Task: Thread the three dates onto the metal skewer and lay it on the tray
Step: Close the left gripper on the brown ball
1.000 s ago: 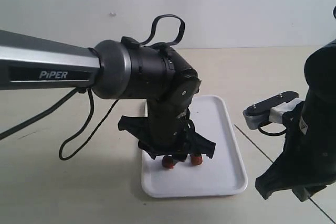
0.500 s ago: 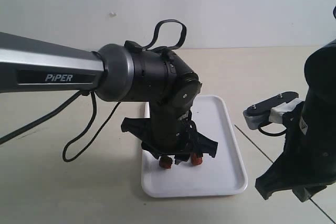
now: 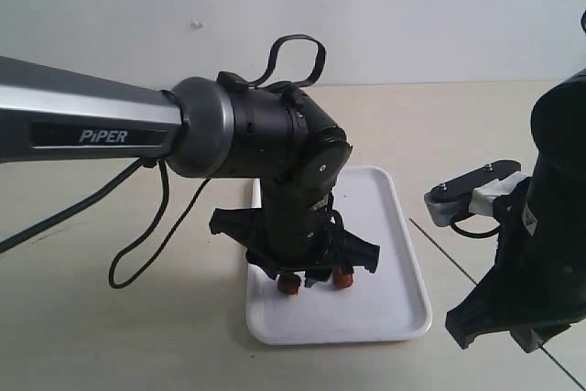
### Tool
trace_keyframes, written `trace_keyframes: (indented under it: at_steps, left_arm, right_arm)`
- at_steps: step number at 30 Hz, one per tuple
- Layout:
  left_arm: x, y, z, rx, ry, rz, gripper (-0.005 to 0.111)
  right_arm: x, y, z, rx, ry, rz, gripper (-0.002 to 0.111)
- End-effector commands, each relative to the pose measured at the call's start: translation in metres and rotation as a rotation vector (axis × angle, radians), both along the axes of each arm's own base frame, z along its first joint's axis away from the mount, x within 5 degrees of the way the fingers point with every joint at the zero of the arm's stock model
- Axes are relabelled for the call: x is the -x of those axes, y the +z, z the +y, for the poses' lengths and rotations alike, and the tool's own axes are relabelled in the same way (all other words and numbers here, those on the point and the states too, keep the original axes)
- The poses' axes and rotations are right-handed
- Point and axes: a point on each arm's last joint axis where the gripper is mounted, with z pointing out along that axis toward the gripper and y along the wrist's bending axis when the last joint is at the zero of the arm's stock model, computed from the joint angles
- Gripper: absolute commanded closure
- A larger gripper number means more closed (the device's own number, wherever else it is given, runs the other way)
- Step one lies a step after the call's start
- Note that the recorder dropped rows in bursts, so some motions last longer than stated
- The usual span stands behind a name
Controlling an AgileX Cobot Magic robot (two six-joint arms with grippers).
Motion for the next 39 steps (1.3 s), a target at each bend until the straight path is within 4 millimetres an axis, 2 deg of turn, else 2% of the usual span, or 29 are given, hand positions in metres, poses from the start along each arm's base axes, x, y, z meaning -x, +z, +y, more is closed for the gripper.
trace_keyframes:
  at_steps: [1,12,20,24,29,31,36,39]
  left_arm:
    - [0.001,-0.007,-0.001,-0.013,0.015,0.014,0.065]
    - [0.001,-0.014,0.0,-0.027,0.04,0.026,0.065]
    - [0.001,-0.026,0.0,-0.052,0.03,0.042,0.067]
    - [0.001,-0.026,0.0,-0.056,0.011,0.041,0.072]
    - [0.002,-0.026,0.001,-0.07,0.005,0.049,0.089]
    - [0.002,-0.026,0.001,-0.077,-0.01,0.052,0.091]
    - [0.002,-0.024,0.002,-0.082,-0.032,0.053,0.084]
    - [0.0,-0.011,0.004,-0.064,-0.048,0.034,0.08]
  right_arm:
    - [-0.002,0.002,0.0,0.004,0.005,-0.007,0.108]
    - [-0.002,0.002,0.0,0.005,0.005,-0.006,0.108]
    - [-0.002,0.002,0.0,0.005,0.005,-0.006,0.108]
    - [-0.002,0.002,0.0,0.005,0.005,-0.006,0.108]
    - [-0.002,0.002,0.0,0.005,0.005,-0.006,0.108]
    - [-0.002,0.002,0.0,0.005,0.005,-0.006,0.108]
    - [-0.002,0.002,0.0,0.005,0.005,-0.006,0.108]
    - [-0.002,0.002,0.001,-0.001,0.001,-0.004,0.108]
